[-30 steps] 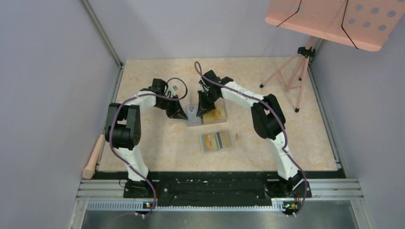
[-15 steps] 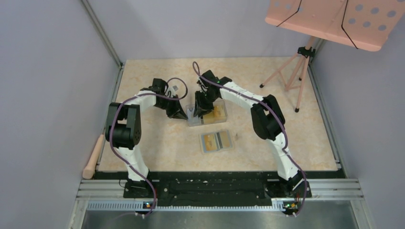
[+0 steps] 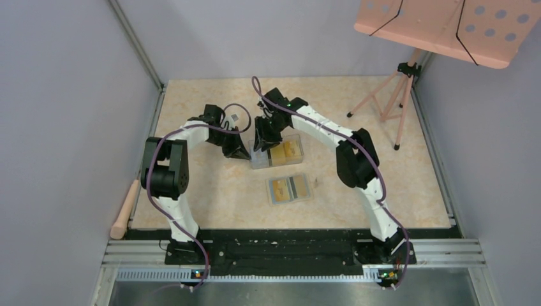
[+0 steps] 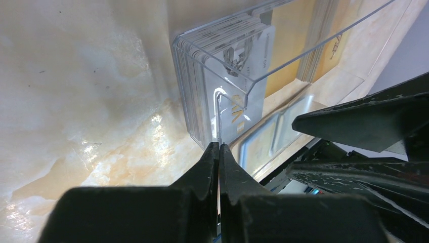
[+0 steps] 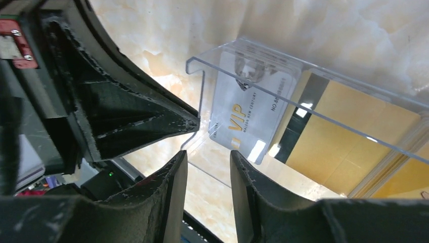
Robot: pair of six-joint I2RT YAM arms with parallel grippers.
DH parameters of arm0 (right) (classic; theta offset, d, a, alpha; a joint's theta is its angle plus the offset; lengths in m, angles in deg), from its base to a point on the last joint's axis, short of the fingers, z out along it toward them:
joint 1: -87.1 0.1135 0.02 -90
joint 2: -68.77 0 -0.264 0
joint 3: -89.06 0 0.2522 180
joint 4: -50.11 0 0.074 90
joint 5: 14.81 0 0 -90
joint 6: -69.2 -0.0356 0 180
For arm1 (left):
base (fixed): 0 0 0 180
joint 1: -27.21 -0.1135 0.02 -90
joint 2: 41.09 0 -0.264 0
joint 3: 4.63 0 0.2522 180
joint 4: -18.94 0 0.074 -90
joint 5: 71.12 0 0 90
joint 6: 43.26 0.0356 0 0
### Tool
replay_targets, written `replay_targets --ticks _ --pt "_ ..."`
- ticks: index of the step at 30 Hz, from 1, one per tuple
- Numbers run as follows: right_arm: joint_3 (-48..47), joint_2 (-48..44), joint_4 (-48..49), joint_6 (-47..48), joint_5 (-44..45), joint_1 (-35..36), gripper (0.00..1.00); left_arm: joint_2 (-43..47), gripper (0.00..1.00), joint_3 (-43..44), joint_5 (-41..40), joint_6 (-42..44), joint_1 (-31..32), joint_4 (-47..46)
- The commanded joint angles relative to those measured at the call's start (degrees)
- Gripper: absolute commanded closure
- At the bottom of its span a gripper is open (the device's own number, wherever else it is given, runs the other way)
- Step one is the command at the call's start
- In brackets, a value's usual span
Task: Put the credit cards into the card holder
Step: Pick up the credit card from the storage box.
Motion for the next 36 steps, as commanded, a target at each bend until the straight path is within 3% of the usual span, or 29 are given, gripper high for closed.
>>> replay_targets --ticks 1,7,11,14,18,19,36 --pt "-1.72 0.48 -2.73 0.77 4.21 0.84 0.62 -1.89 1.0 0.25 -3.05 2.27 1.5 0.65" --pt "-0.85 3.19 -5.49 1.33 8.41 0.72 0.5 -2.07 1.0 0.27 -3.32 2.66 1.76 1.08" --pt "-0.88 5.37 -5.55 2.01 6.5 0.71 0.51 -2.14 1.0 0.44 -3.31 2.84 1.92 1.28" --pt "-0.97 6.37 -4.97 2.08 4.97 0.75 0.58 -2.31 1.0 0.61 -3.53 3.0 2.03 1.46" --pt "-1.7 6.47 -4.85 1.88 4.71 0.73 0.96 -2.46 1.0 0.69 -3.63 3.1 2.19 1.62" --pt "-1.71 6.22 -4.9 1.89 5.13 0.78 1.0 -2.52 1.0 0.78 -3.7 3.17 2.27 1.64" --pt "-3.81 4.09 -11.6 4.93 12.91 0.8 0.98 -3.06 1.0 0.89 -4.19 3.65 2.72 2.08"
